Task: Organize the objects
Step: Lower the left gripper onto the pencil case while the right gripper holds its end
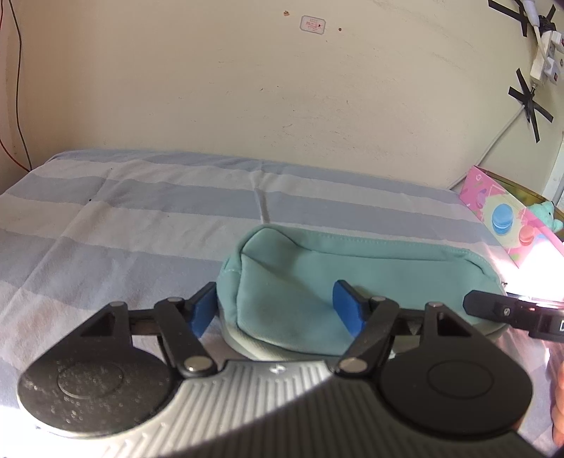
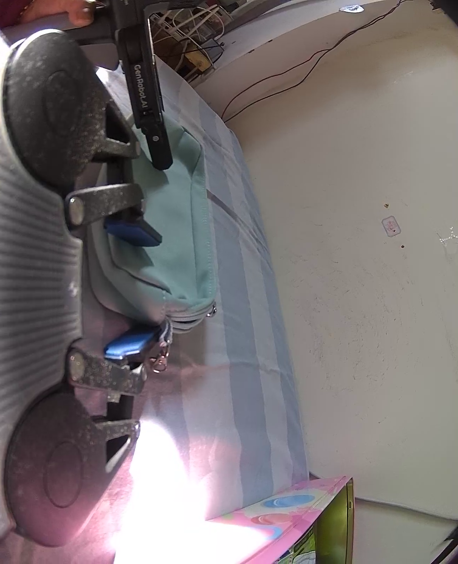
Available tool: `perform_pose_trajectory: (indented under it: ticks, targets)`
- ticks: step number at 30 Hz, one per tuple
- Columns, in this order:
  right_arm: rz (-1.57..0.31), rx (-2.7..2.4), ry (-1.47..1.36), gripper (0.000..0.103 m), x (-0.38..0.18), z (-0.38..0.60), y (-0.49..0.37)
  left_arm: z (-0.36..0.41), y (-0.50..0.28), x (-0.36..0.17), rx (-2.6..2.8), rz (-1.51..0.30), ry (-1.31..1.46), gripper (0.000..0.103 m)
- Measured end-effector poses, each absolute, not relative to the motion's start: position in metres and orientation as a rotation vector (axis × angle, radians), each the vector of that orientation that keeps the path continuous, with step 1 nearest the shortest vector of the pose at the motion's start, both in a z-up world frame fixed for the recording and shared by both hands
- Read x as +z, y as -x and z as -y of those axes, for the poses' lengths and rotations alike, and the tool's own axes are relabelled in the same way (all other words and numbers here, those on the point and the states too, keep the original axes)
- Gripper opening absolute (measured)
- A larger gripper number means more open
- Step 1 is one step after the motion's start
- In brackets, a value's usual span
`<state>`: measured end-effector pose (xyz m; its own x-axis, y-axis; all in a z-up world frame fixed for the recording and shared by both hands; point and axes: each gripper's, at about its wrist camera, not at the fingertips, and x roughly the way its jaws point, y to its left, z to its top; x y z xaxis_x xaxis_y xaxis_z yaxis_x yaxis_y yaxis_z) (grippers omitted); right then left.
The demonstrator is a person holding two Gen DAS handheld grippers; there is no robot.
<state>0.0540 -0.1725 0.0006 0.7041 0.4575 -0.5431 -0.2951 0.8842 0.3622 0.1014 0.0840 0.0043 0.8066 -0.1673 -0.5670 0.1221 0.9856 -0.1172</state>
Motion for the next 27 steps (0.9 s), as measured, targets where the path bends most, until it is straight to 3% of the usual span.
perform_pose_trajectory:
  ticks: [12,27]
  targets:
    - [-0.68,0.4,-0.248,0.051,0.005,0.227,0.02,-0.035,-0.035,0.008,-0.291,-0.642,0.005,0.072]
    - [-0.664,0.268,-0.231,0.052,0.011,0.29,0.082,0.04,-0.01,0.006,-0.449,-0.65,-0.078,0.072]
